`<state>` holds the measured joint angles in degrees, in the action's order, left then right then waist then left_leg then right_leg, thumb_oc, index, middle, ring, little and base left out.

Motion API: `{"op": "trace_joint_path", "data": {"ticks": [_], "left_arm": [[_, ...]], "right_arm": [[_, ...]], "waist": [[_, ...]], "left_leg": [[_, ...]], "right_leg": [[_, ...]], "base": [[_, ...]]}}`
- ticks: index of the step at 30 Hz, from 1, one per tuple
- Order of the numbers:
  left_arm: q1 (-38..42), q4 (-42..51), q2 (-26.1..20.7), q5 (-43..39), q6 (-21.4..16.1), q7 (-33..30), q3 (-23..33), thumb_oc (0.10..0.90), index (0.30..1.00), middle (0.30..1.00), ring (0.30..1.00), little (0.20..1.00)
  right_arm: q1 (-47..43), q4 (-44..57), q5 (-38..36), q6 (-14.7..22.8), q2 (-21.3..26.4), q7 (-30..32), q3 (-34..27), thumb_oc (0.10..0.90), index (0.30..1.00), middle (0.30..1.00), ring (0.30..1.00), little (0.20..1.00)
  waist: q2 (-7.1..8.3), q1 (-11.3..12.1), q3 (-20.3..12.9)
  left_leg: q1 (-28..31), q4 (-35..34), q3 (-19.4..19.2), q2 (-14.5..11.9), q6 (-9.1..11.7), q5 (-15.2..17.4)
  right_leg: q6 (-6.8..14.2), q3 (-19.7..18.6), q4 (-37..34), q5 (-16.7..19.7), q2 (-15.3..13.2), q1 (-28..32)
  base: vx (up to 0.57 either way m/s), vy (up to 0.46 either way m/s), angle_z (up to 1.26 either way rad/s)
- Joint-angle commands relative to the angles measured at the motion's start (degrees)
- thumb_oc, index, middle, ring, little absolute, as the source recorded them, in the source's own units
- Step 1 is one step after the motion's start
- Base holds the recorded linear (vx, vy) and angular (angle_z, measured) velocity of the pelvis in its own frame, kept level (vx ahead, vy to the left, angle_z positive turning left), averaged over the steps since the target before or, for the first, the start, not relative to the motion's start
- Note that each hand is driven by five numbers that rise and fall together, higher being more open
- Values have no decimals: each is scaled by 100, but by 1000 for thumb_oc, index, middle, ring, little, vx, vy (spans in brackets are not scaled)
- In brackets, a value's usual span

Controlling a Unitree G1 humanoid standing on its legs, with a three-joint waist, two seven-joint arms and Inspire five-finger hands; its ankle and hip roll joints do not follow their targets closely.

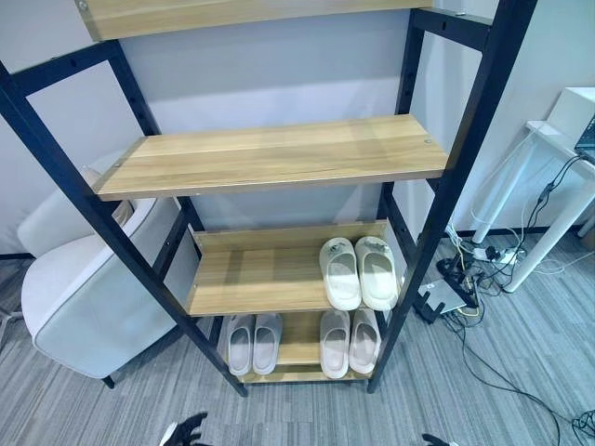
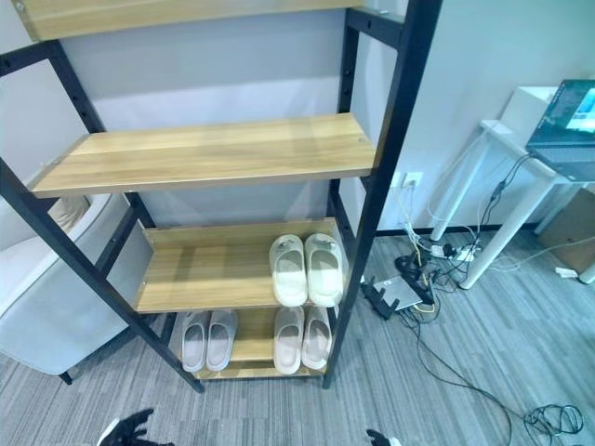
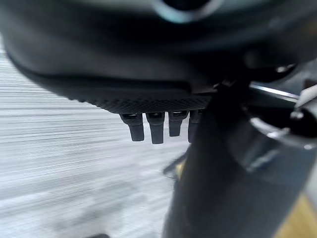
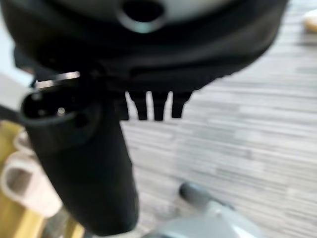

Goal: Arrange the slippers neatly on the shoe rack.

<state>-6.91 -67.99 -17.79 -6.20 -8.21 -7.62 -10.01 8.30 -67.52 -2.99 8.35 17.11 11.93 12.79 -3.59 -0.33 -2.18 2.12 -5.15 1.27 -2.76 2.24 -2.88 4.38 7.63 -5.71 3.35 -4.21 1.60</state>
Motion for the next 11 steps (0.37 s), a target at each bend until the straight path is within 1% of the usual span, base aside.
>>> {"op": "trace_joint_path", "data": {"ticks": [1, 2, 3, 6, 11], "left_arm": [[560, -246, -318, 335, -66, -276, 558, 800, 900, 900, 900, 900], [516, -607, -257, 562, 44, -300, 596, 800, 900, 900, 900, 900], [524, -744, -225, 642, 128, -399, 607, 800, 900, 900, 900, 900], [554, -841, -61, 795, 189, -383, 511, 800, 900, 900, 900, 900], [554, -717, 146, 819, 151, -292, 335, 800, 900, 900, 900, 900]], "right_arm": [[-127, -138, -293, 143, -63, -102, -56, 800, 900, 900, 900, 900], [-123, -305, -397, 106, -92, -221, -128, 800, 900, 900, 900, 900], [-133, -422, -539, 76, -132, -338, -174, 800, 900, 900, 900, 900], [-57, -749, -1057, -39, -222, -608, -394, 800, 900, 900, 900, 900], [47, -1059, -1039, -146, -273, -679, -484, 800, 900, 900, 900, 900]], "waist": [[271, -61, 74], [268, -88, 56], [273, -93, 49], [307, -115, 30], [332, -153, -5]], "left_leg": [[-159, 15, -121, 202, 110, 133], [-157, 15, -173, 203, 105, 149], [-158, 15, -195, 208, 104, 160], [-177, 15, -251, 210, 96, 165], [-147, 15, -303, 204, 85, 194]], "right_leg": [[181, 136, 71, -332, 46, -14], [191, 90, 71, -316, 38, -42], [196, 55, 71, -302, 35, -66], [207, -12, 71, -263, 24, -122], [224, -58, 71, -244, 19, -128]], "base": [[21, 13, -15], [27, 22, -14], [20, 29, -14], [-11, 18, -16], [-3, 8, -6]]}}
